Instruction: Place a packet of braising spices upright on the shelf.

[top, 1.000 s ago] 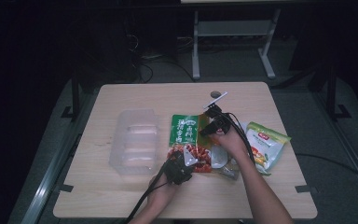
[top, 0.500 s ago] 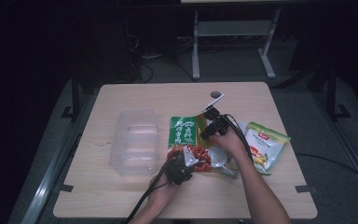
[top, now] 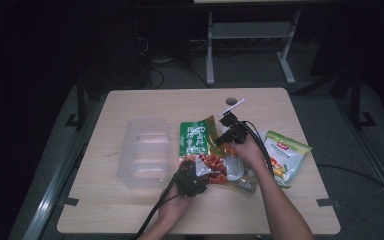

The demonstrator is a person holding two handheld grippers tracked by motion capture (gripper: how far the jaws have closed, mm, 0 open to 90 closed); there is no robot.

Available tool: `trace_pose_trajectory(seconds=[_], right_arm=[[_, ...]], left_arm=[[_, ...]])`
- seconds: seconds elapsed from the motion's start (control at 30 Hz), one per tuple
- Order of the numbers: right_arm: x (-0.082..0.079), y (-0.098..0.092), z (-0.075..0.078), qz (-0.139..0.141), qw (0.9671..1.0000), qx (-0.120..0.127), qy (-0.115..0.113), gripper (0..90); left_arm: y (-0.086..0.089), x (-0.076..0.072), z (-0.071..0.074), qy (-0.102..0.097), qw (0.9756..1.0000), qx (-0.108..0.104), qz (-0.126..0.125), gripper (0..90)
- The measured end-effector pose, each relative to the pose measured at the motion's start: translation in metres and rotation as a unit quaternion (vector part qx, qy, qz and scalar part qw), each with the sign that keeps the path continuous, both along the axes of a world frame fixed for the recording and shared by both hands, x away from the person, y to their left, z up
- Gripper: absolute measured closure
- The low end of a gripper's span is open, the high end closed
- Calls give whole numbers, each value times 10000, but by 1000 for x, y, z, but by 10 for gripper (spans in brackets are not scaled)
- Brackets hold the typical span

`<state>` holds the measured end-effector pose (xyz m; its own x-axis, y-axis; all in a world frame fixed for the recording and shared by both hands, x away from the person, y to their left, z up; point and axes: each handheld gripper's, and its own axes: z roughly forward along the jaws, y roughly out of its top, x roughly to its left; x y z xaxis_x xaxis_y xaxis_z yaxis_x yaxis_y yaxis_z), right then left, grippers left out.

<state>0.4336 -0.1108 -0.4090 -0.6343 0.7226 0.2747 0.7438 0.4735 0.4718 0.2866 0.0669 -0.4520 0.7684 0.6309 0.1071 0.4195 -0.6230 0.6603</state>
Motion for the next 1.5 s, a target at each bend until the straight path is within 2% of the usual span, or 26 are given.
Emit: trace_pose_trajectory(seconds=[0.07, 0.1, 0.27, 0.3, 0.4, 0.43, 0.5, 0.6, 0.63, 0.67, 0.73, 0.83, 0.87, 0.9, 0.93, 0.97, 1.07, 1.13, 1.17, 1.2, 1.23, 1.27, 1.3, 1.4, 1.43, 1.5], right_arm=[[-3, -1, 5, 13, 9999, 120, -33, 900], [-6, -2, 9, 38, 9998, 189, -109, 900], [-15, -4, 20, 115, 9992, 260, -272, 900], [-19, -6, 24, 164, 9986, 281, -416, 900], [-26, -8, 30, 184, 9979, 329, -530, 900], [-32, -12, 36, 257, 9964, 397, -702, 900], [-36, -13, 40, 267, 9960, 423, -747, 900], [-52, -20, 53, 356, 9927, 531, -1019, 900], [-57, -21, 58, 368, 9922, 546, -1057, 900], [-61, -23, 61, 431, 9906, 554, -1173, 900], [-66, -25, 64, 444, 9899, 580, -1215, 900], [-79, -30, 71, 569, 9854, 659, -1460, 900], [-87, -35, 73, 692, 9824, 674, -1598, 900], [-87, -35, 73, 692, 9824, 674, -1598, 900], [-96, -40, 74, 762, 9796, 716, -1719, 900], [-96, -40, 74, 762, 9796, 716, -1719, 900], [-107, -52, 71, 921, 9731, 813, -1949, 900], [-113, -59, 68, 938, 9712, 853, -2016, 900], [-121, -68, 66, 1005, 9676, 898, -2138, 900], [-121, -68, 66, 1005, 9676, 898, -2138, 900], [-125, -72, 64, 1022, 9662, 922, -2180, 900], [-128, -77, 63, 1072, 9643, 963, -2223, 900], [-132, -85, 61, 1115, 9618, 1008, -2288, 900], [-138, -96, 57, 1167, 9581, 1132, -2357, 900], [-140, -98, 56, 1173, 9576, 1172, -2357, 900], [-143, -105, 54, 1235, 9548, 1243, -2401, 900]], left_arm=[[2, 0, 3, -2, 9999, -109, 25, 672], [3, -1, 5, 18, 9996, -275, 103, 665], [9, 0, 13, 47, 9989, -443, 121, 605], [11, 0, 16, 39, 9986, -503, 135, 589], [18, 2, 24, 6, 9976, -669, 182, 554], [20, 2, 26, 45, 9968, -760, 232, 521], [25, 3, 32, 34, 9959, -867, 268, 504], [30, 4, 38, 17, 9947, -969, 348, 435], [33, 5, 41, 13, 9934, -1074, 401, 425], [33, 5, 41, 13, 9934, -1074, 401, 417], [35, 6, 43, -9, 9929, -1115, 418, 406], [37, 7, 45, 24, 9920, -1163, 486, 354], [39, 8, 46, 35, 9922, -1146, 493, 328], [39, 8, 46, 35, 9922, -1146, 493, 315], [39, 8, 47, 19, 9917, -1173, 530, 301], [39, 8, 47, 19, 9917, -1173, 530, 294], [39, 8, 48, 78, 9912, -1185, 576, 271], [39, 9, 48, 109, 9908, -1222, 573, 263], [38, 10, 48, 102, 9907, -1235, 566, 253], [38, 11, 48, 156, 9894, -1310, 605, 253], [37, 12, 47, 189, 9888, -1365, 579, 250], [36, 14, 46, 266, 9898, -1312, 498, 249], [34, 16, 44, 351, 9897, -1312, 462, 244], [29, 20, 40, 474, 9873, -1467, 396, 232], [25, 22, 38, 583, 9866, -1489, 337, 233], [19, 27, 35, 854, 9815, -1699, 215, 240]])
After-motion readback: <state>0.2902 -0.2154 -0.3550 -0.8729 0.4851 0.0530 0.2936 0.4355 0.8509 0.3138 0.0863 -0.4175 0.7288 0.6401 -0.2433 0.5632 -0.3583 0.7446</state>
